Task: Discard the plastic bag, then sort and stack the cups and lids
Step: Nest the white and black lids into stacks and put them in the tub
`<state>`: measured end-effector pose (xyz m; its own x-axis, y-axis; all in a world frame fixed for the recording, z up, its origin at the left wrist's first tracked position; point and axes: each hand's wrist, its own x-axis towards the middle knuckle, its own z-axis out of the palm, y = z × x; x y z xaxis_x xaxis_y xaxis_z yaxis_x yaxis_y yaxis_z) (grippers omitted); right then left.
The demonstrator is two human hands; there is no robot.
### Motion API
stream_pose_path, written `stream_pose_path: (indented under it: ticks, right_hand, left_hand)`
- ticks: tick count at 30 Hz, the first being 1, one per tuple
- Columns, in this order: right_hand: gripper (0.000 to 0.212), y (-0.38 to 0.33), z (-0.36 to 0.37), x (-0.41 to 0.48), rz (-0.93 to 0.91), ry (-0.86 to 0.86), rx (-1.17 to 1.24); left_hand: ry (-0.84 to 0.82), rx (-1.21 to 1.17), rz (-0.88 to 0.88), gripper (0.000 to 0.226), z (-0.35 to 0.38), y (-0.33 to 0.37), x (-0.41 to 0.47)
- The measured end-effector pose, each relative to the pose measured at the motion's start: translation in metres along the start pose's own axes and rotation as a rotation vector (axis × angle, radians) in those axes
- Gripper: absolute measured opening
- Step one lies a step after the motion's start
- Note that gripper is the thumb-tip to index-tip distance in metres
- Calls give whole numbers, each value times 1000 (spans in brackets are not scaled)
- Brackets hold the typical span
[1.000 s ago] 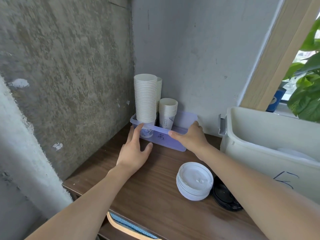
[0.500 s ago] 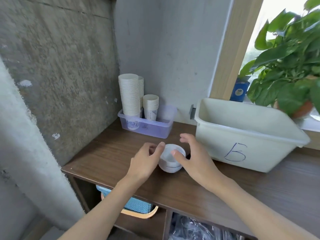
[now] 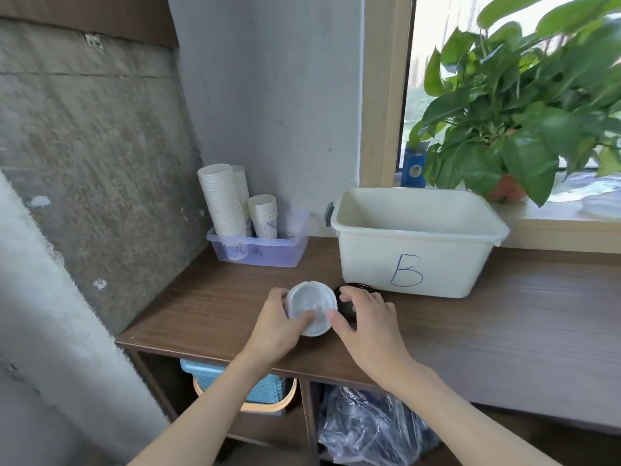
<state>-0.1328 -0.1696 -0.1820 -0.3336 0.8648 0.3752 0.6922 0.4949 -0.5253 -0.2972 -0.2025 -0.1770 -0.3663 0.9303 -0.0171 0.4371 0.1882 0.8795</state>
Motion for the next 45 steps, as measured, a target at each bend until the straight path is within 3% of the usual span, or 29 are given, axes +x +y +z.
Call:
stream_pose_path:
  ticks: [2, 6, 8, 12, 16, 19, 25, 34, 38, 42, 45]
  right_hand:
    - [51, 1, -1, -4, 18, -33, 67]
    - [34, 10, -12, -23, 111, -133, 503]
    - [29, 19, -18, -33, 158, -121, 592]
    - [21, 39, -29, -40, 209, -69, 617]
    - [28, 46, -26, -37, 198, -52, 610]
    - [34, 43, -16, -31, 176, -44, 581]
    - [25, 43, -6, -20, 186, 41, 582]
    - [27, 40, -8, -20, 102, 112, 576]
    - [24, 37, -4, -20, 76, 107, 554]
    - [20, 34, -1, -19, 44, 102, 585]
    - [26, 34, -1, -18, 38, 66, 635]
  left_hand:
    - [-10, -81, 87, 36, 2, -1, -14]
    - [-125, -169, 241, 26, 19, 5, -31]
    - [-150, -170, 308, 20, 35, 10, -37]
    - [-112, -129, 423, 24, 65, 14, -38]
    - [-87, -96, 490, 21, 73, 10, -31]
    - [-49, -108, 495, 20, 74, 6, -27]
    - [-62, -141, 476, 28, 71, 5, -22]
    - [-6, -193, 548, 20, 76, 1, -20]
    - [32, -208, 519, 7, 78, -1, -20]
    - [59, -225, 499, 16, 76, 1, -20]
    - [59, -306, 484, 6, 71, 2, -19]
